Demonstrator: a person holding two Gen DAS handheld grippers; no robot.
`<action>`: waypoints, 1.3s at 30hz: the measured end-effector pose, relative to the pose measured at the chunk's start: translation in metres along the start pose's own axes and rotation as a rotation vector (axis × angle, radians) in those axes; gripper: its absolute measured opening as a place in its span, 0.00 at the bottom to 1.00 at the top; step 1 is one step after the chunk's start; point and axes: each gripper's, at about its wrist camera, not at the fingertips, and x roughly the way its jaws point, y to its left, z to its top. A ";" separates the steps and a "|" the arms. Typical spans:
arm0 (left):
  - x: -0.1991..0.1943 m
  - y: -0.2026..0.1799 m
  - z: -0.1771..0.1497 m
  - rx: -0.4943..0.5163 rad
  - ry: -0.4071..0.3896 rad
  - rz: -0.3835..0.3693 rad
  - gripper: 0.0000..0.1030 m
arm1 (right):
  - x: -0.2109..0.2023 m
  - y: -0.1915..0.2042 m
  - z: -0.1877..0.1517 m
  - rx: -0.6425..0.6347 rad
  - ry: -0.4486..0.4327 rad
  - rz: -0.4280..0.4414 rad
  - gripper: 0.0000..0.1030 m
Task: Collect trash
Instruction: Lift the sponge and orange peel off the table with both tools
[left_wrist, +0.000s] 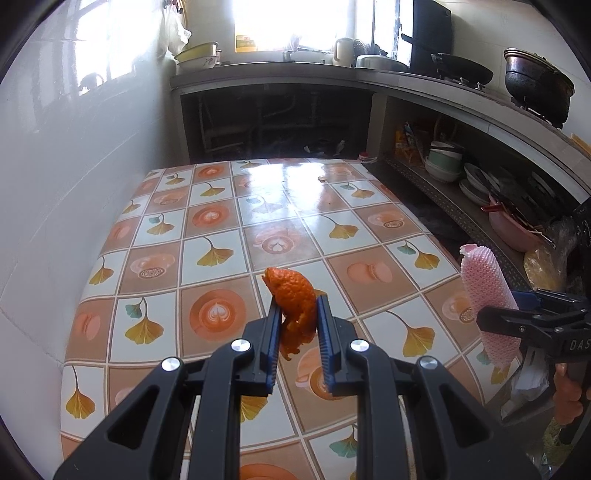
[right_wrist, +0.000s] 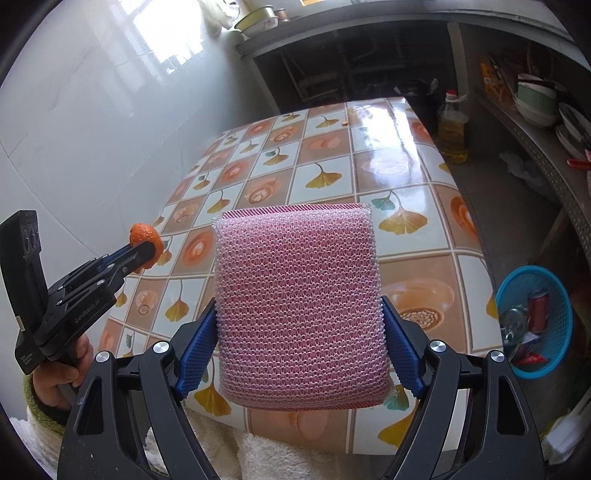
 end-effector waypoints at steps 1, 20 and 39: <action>0.000 0.000 0.000 -0.001 0.000 0.000 0.18 | 0.000 0.000 0.000 0.000 0.000 0.000 0.75; 0.005 -0.014 0.003 0.025 0.010 -0.009 0.17 | -0.006 -0.017 -0.002 0.056 -0.021 0.025 0.75; 0.015 -0.074 0.031 0.131 -0.002 -0.091 0.17 | -0.039 -0.066 -0.006 0.163 -0.113 -0.001 0.75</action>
